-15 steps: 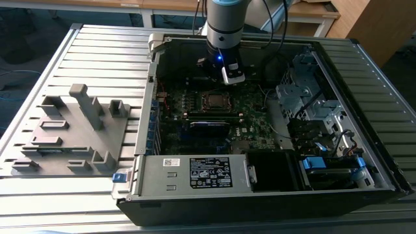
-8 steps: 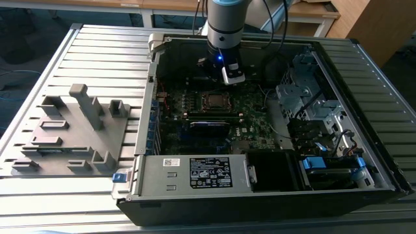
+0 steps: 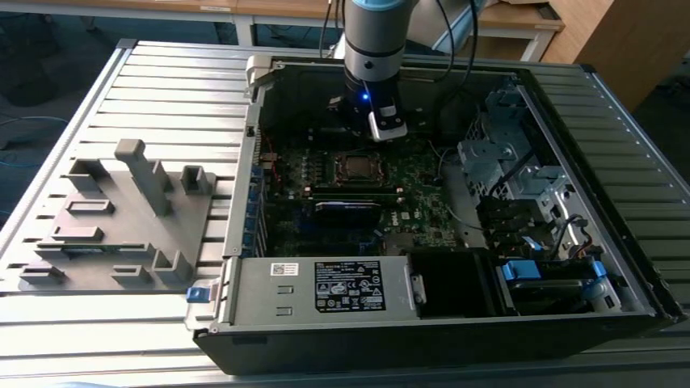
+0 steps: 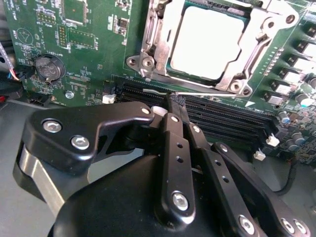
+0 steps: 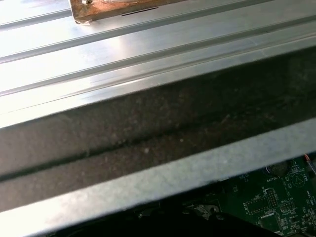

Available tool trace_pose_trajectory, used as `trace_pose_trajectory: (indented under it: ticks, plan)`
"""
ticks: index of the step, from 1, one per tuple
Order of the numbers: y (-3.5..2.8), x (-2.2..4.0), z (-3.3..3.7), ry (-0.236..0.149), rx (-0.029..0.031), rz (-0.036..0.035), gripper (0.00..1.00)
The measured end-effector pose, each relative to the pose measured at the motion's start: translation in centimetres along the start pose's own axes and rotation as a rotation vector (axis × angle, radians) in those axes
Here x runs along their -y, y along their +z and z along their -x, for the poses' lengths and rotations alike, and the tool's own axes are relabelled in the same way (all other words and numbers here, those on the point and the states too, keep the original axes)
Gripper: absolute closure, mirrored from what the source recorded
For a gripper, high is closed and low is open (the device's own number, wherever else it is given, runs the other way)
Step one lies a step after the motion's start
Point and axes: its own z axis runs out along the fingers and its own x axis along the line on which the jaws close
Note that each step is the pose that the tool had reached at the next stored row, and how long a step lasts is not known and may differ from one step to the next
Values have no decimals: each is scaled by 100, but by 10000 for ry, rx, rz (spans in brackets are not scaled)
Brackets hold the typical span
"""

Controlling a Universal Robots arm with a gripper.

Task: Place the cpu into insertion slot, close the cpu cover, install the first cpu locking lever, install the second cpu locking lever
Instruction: 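Install the first cpu locking lever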

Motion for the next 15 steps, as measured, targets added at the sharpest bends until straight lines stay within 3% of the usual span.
trace_pose_trajectory:
  ticks: [7, 15]
  plan:
    - [5, -6, 22, 9, 24, -70, 89]
    - [11, -6, 27, 7, 24, -73, 89]
